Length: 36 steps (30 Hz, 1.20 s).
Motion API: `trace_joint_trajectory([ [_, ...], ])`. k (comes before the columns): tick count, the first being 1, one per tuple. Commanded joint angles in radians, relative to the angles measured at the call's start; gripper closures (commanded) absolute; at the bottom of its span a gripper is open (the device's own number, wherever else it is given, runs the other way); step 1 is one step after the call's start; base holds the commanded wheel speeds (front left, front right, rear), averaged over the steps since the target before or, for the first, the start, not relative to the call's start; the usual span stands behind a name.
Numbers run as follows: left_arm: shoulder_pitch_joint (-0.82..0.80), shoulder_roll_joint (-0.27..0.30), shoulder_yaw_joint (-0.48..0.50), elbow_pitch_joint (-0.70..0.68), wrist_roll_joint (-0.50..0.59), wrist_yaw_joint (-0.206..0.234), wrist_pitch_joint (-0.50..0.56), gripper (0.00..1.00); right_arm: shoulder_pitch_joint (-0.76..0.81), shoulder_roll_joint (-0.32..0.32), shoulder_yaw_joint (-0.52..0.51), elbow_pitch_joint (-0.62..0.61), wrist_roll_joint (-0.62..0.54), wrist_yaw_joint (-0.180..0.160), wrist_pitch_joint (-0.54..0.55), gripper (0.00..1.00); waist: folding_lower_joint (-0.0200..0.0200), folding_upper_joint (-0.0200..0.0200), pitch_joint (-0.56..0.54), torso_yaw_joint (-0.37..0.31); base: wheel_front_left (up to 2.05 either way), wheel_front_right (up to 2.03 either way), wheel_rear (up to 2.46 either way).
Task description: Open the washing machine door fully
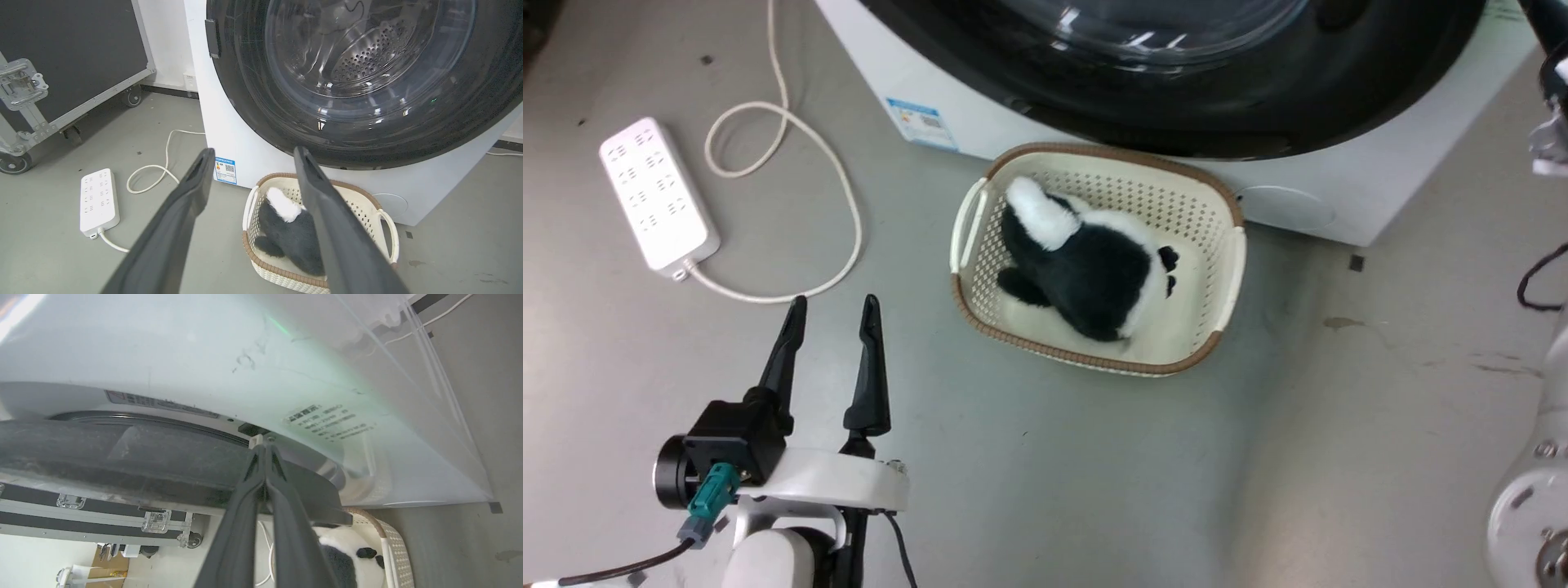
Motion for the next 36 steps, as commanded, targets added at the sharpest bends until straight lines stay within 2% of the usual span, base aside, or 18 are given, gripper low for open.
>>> trace_joint_trajectory([
  [1, -0.017, 0.001, -0.005, -0.001, -0.009, 0.005, -0.011, 0.0, -0.049, -0.001, -0.026, 0.027, -0.002, 0.0, 0.02, 1.0, -0.0001, 0.0, 0.01, 0.012, 0.0, 0.0, 0.0],
  [14, -0.04, 0.001, -0.014, -0.002, -0.031, 0.015, -0.038, 0.0, -0.214, 0.0, -0.221, 0.151, -0.075, 0.0, 0.191, 1.0, -0.0001, 0.0, 0.049, 0.056, 0.0, 0.0, 0.0],
  [19, -0.038, 0.001, -0.015, 0.003, -0.031, 0.018, -0.048, 0.0, -0.197, 0.001, -0.255, 0.181, -0.055, 0.0, 0.275, 1.0, -0.0001, 0.0, 0.023, 0.057, 0.0, 0.0, 0.0],
  [24, -0.03, 0.001, -0.02, 0.015, -0.019, 0.018, -0.059, 0.0, -0.161, 0.001, -0.258, 0.219, 0.022, 0.0, 0.341, 1.0, -0.0001, 0.0, -0.019, 0.055, 0.0, 0.0, 0.0],
  [30, -0.003, 0.001, -0.03, 0.028, -0.008, 0.017, -0.071, 0.0, -0.093, 0.001, -0.204, 0.275, 0.181, -0.001, 0.43, 1.0, -0.0001, 0.0, -0.092, 0.055, 0.0, 0.0, 0.0],
  [31, 0.017, 0.001, -0.038, 0.036, -0.001, 0.016, -0.075, 0.0, -0.034, 0.001, -0.135, 0.292, 0.278, -0.001, 0.466, 1.0, -0.0001, 0.0, -0.131, 0.054, 0.0, 0.0, 0.0],
  [36, 0.059, 0.001, -0.048, 0.045, 0.008, 0.02, -0.075, 0.0, 0.082, 0.001, 0.059, 0.306, 0.494, -0.001, 0.489, 1.0, -0.0001, 0.0, -0.189, 0.044, 0.0, 0.0, 0.0],
])
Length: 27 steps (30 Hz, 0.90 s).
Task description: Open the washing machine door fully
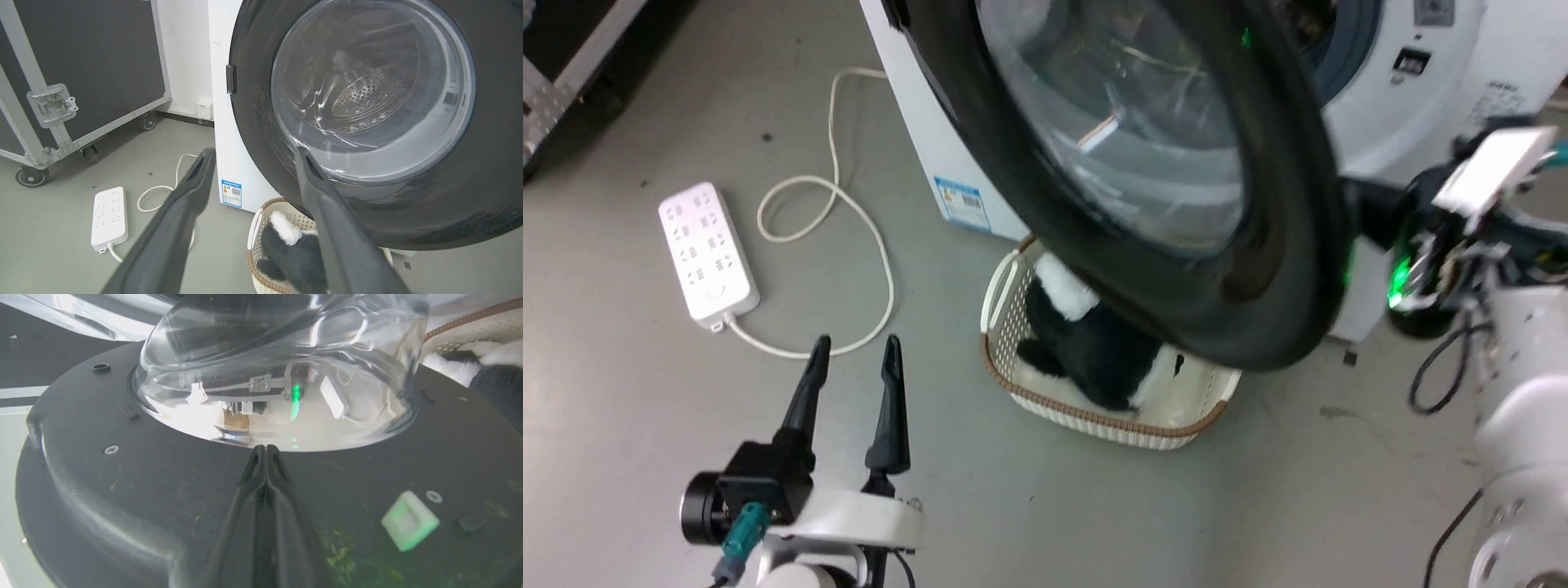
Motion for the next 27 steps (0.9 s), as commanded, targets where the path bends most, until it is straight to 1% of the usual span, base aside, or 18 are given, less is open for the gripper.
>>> trace_joint_trajectory([
  [1, 0.02, 0.001, -0.004, 0.005, 0.005, 0.003, -0.005, 0.0, 0.041, 0.009, 0.066, 0.003, 0.075, 0.002, 0.008, 1.0, 0.0002, -0.0001, -0.032, -0.008, 0.0, 0.0, 0.0],
  [4, 0.038, 0.001, -0.014, 0.015, 0.007, -0.003, -0.005, 0.0, 0.118, 0.009, 0.233, -0.02, 0.224, 0.002, 0.011, 1.0, 0.0002, -0.0001, -0.052, -0.01, 0.0, 0.0, 0.0],
  [8, 0.06, 0.001, -0.032, 0.036, 0.009, -0.021, -0.005, 0.0, 0.24, 0.009, 0.473, -0.102, 0.425, 0.002, -0.026, 1.0, 0.0002, -0.0001, -0.069, -0.012, 0.0, 0.0, 0.0],
  [12, 0.081, 0.001, -0.051, 0.056, 0.009, -0.035, -0.005, 0.0, 0.361, 0.009, 0.712, -0.217, 0.589, 0.002, -0.105, 1.0, 0.0002, -0.0001, -0.078, -0.015, 0.0, 0.0, 0.0],
  [15, 0.093, 0.001, -0.061, 0.065, 0.008, -0.039, -0.005, 0.0, 0.421, 0.009, 0.854, -0.292, 0.672, 0.002, -0.177, 1.0, 0.0002, -0.0001, -0.081, -0.018, 0.0, 0.0, 0.0],
  [17, 0.097, 0.001, -0.065, 0.067, 0.006, -0.04, -0.005, 0.0, 0.441, 0.009, 0.92, -0.326, 0.706, 0.002, -0.224, 1.0, 0.0002, -0.0001, -0.082, -0.02, 0.0, 0.0, 0.0],
  [19, 0.098, 0.001, -0.068, 0.069, 0.004, -0.039, -0.005, 0.0, 0.448, 0.009, 0.961, -0.345, 0.726, 0.002, -0.267, 1.0, 0.0002, -0.0001, -0.082, -0.022, 0.0, 0.0, 0.0],
  [22, 0.097, 0.001, -0.062, 0.068, 0.0, -0.039, -0.005, 0.0, 0.446, 0.009, 0.985, -0.351, 0.734, 0.002, -0.318, 1.0, 0.0002, -0.0001, -0.082, -0.027, 0.0, 0.0, 0.0],
  [23, 0.096, 0.001, -0.058, 0.068, -0.002, -0.04, -0.005, 0.0, 0.443, 0.005, 0.984, -0.351, 0.728, 0.002, -0.339, 0.98, 0.0002, -0.0001, -0.084, -0.03, 0.0, 0.0, 0.0],
  [24, 0.095, 0.001, -0.053, 0.067, -0.003, -0.04, -0.005, 0.0, 0.439, -0.003, 0.981, -0.356, 0.716, 0.002, -0.369, 0.2, 0.0002, -0.0001, -0.086, -0.034, 0.0, 0.0, 0.0],
  [25, 0.095, 0.001, -0.047, 0.067, -0.004, -0.041, -0.005, 0.0, 0.438, -0.01, 0.977, -0.361, 0.708, 0.002, -0.393, 0.0, 0.0002, -0.0001, -0.089, -0.039, 0.0, 0.0, 0.0],
  [26, 0.095, 0.001, -0.047, 0.067, -0.004, -0.041, -0.005, 0.0, 0.438, -0.01, 0.977, -0.361, 0.708, 0.002, -0.393, 0.0, 0.0002, -0.0001, -0.089, -0.039, 0.0, 0.0, 0.0],
  [27, 0.096, 0.001, -0.038, 0.064, -0.007, -0.044, -0.005, 0.0, 0.44, -0.035, 0.966, -0.392, 0.68, 0.002, -0.45, 0.0, 0.0002, -0.0001, -0.099, -0.051, 0.0, 0.0, 0.0],
])
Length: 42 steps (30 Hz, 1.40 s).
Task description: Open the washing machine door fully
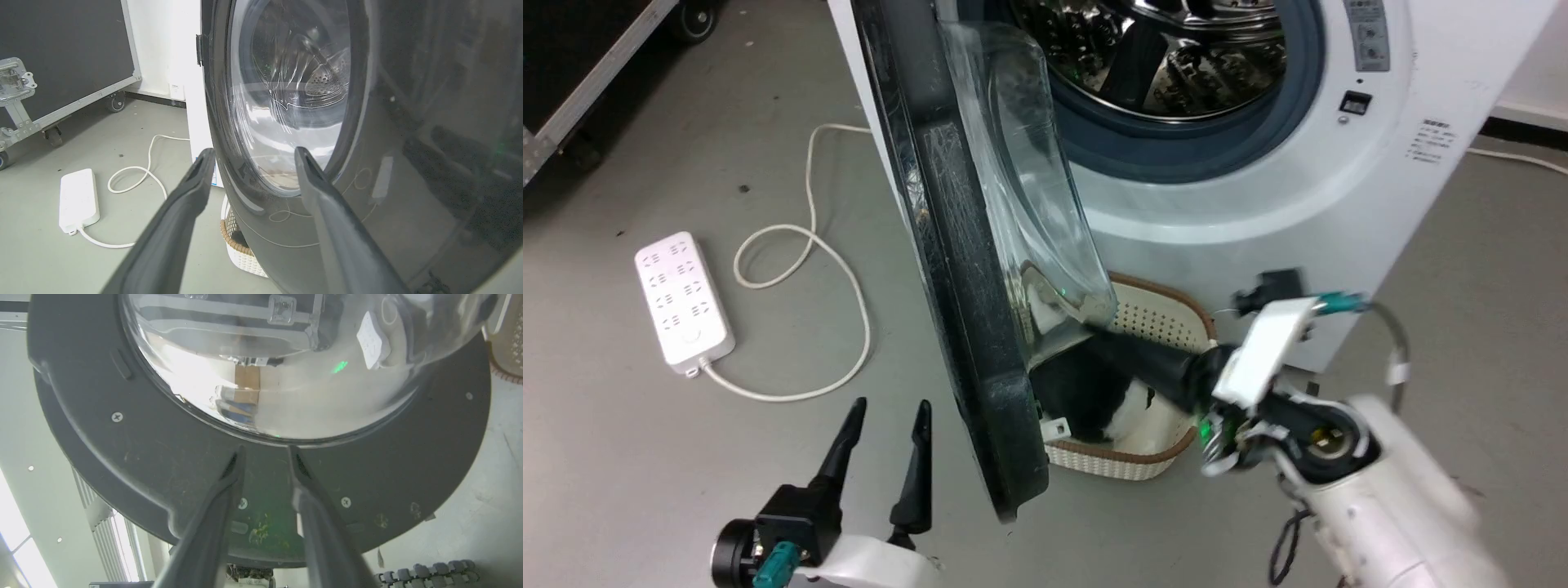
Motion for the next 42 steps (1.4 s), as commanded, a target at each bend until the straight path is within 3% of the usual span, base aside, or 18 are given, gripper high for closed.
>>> trace_joint_trajectory([
  [1, 0.013, 0.001, 0.011, -0.003, -0.006, -0.007, -0.005, 0.0, 0.013, -0.036, -0.018, -0.037, -0.036, 0.001, -0.063, 0.0, 0.0, 0.0, -0.014, -0.017, 0.0, 0.0, 0.0],
  [2, 0.013, 0.001, 0.011, -0.003, -0.006, -0.007, -0.005, 0.0, 0.013, -0.036, -0.018, -0.037, -0.036, 0.001, -0.063, 0.0, 0.0, 0.0, -0.014, -0.017, 0.0, 0.0, 0.0],
  [3, 0.015, 0.001, 0.02, -0.005, -0.01, -0.013, -0.005, 0.0, 0.026, -0.078, -0.041, -0.084, -0.103, 0.001, -0.167, 0.0, 0.0, 0.0, -0.025, -0.033, 0.0, 0.0, 0.0],
  [4, 0.015, 0.001, 0.02, -0.005, -0.01, -0.013, -0.005, 0.0, 0.026, -0.078, -0.041, -0.084, -0.103, 0.001, -0.167, 0.0, 0.0, 0.0, -0.025, -0.033, 0.0, 0.0, 0.0],
  [5, 0.017, 0.001, 0.031, -0.005, -0.011, -0.016, -0.005, 0.0, 0.042, -0.143, -0.036, -0.144, -0.237, 0.001, -0.289, 0.0, 0.0, 0.0, -0.037, -0.049, 0.0, 0.0, 0.0],
  [6, 0.017, 0.001, 0.031, -0.005, -0.011, -0.016, -0.005, 0.0, 0.042, -0.143, -0.036, -0.144, -0.237, 0.001, -0.289, 0.0, 0.0, 0.0, -0.037, -0.049, 0.0, 0.0, 0.0],
  [10, 0.021, 0.001, 0.055, -0.006, -0.019, -0.02, -0.005, 0.0, 0.106, -0.276, -0.011, -0.225, -0.574, 0.001, -0.533, 0.0, 0.0, 0.0, -0.064, -0.083, 0.0, 0.0, 0.0],
  [15, 0.032, 0.001, 0.099, -0.008, -0.03, -0.024, -0.005, 0.0, 0.212, -0.335, -0.1, -0.274, -1.004, 0.001, -0.781, 0.0, 0.0, 0.0, -0.092, -0.131, 0.0, 0.0, 0.0],
  [21, 0.053, 0.004, 0.132, -0.008, -0.022, -0.051, -0.005, 0.0, 0.422, -0.197, -0.35, -0.425, -1.466, 0.001, -0.846, 0.0, 0.0, 0.0, -0.111, -0.171, 0.0, 0.0, 0.0],
  [26, 0.072, 0.013, 0.133, -0.006, 0.007, -0.072, -0.005, 0.0, 0.667, 0.011, -0.528, -0.608, -1.709, 0.001, -0.856, 0.0, 0.0, 0.0, -0.119, -0.185, 0.0, 0.0, 0.0],
  [29, 0.08, 0.014, 0.135, -0.006, 0.015, -0.076, -0.005, 0.0, 0.716, 0.022, -0.517, -0.638, -1.761, 0.001, -0.858, 0.0, 0.0, 0.0, -0.116, -0.191, 0.0, 0.0, 0.0],
  [42, 0.085, 0.009, 0.139, -0.022, 0.043, -0.067, -0.005, 0.0, 0.738, 0.024, -0.47, -0.65, -1.663, 0.001, -0.858, 0.0, 0.0, 0.0, -0.104, -0.196, 0.0, 0.0, 0.0],
])
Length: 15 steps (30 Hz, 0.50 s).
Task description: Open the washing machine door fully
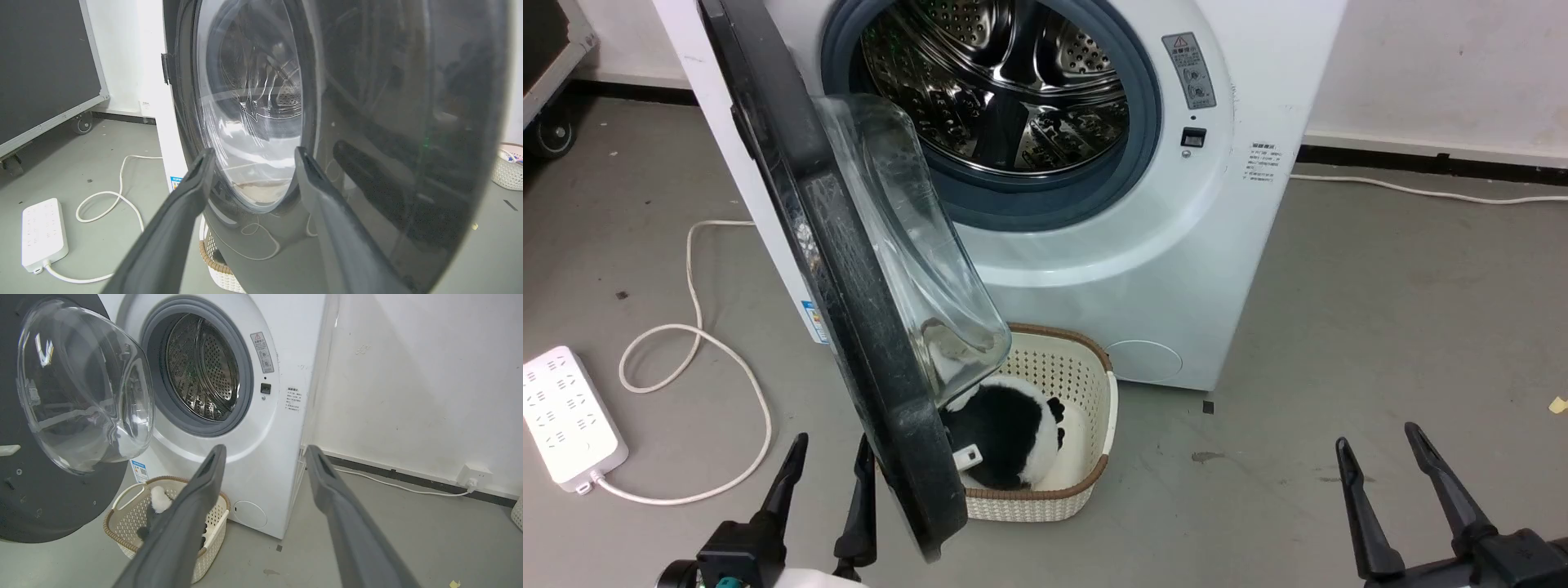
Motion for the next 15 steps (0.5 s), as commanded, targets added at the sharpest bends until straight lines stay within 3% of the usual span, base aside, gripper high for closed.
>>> trace_joint_trajectory([
  [1, 0.007, 0.001, 0.002, -0.007, 0.005, 0.009, -0.005, 0.05, -0.001, 0.005, 0.0, -0.004, 0.008, 0.001, -0.004, 0.0, 0.0, 0.0, 0.0, 0.001, 0.0, 0.0, 0.0],
  [3, 0.006, 0.0, 0.004, -0.007, 0.003, 0.015, -0.005, 1.0, -0.005, 0.005, 0.0, -0.003, 0.011, 0.001, -0.004, 0.0, 0.0, 0.0, -0.001, 0.002, 0.0, 0.0, 0.0],
  [15, -0.02, -0.003, 0.042, -0.076, 0.007, 0.035, -0.005, 1.0, -0.01, 0.005, 0.001, -0.006, 0.019, 0.001, -0.004, 0.0, 0.0, 0.0, -0.012, 0.013, 0.0, 0.0, 0.0],
])
